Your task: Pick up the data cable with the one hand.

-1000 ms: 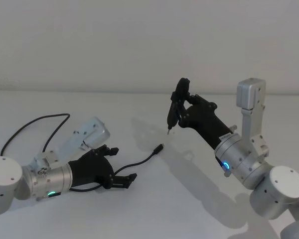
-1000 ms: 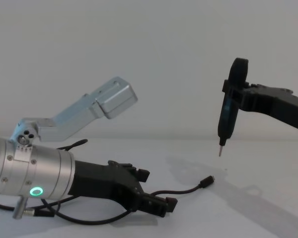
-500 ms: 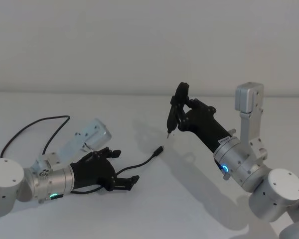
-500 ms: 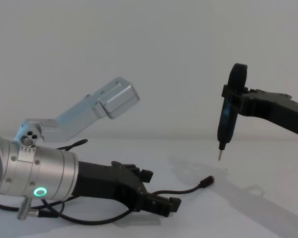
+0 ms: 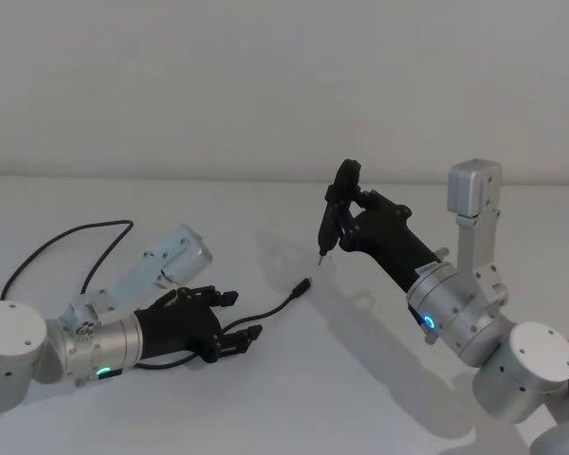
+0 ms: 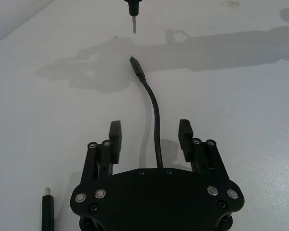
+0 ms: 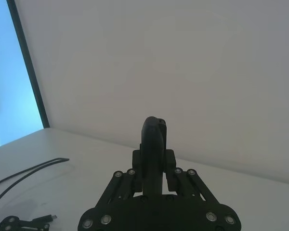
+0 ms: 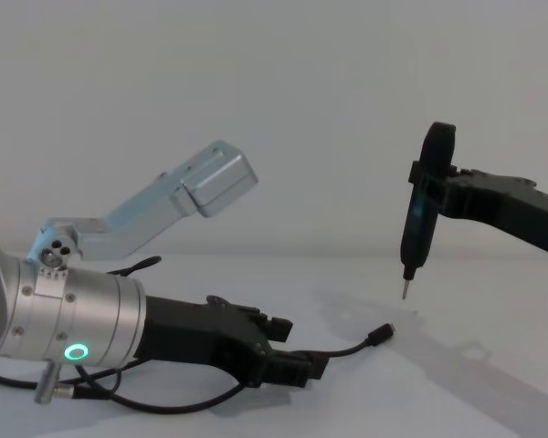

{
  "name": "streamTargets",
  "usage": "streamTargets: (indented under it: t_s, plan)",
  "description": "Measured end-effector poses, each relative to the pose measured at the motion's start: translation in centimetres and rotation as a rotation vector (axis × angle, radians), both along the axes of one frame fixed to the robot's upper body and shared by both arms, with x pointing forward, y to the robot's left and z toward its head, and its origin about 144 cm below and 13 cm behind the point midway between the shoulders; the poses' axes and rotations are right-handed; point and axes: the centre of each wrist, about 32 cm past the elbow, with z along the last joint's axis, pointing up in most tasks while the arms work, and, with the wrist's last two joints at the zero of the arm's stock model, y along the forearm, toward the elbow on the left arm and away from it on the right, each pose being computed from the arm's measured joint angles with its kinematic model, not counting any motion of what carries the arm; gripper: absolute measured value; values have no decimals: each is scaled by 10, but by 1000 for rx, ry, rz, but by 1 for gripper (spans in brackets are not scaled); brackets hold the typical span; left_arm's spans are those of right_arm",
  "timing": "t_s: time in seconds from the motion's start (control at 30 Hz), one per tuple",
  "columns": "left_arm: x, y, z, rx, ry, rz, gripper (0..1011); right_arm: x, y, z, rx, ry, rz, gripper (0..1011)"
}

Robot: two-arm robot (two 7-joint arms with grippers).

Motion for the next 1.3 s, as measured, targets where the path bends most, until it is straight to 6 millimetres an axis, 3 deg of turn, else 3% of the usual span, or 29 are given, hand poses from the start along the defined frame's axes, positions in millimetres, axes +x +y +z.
streamTargets:
  t_s: [0.7, 1.3]
  plan:
    - [0, 0, 0, -3, 1, -1, 53, 1, -3, -5, 12, 12, 3, 275]
    - [0, 0, 0, -3, 1, -1, 39, 6, -1, -10, 20, 19, 25, 275]
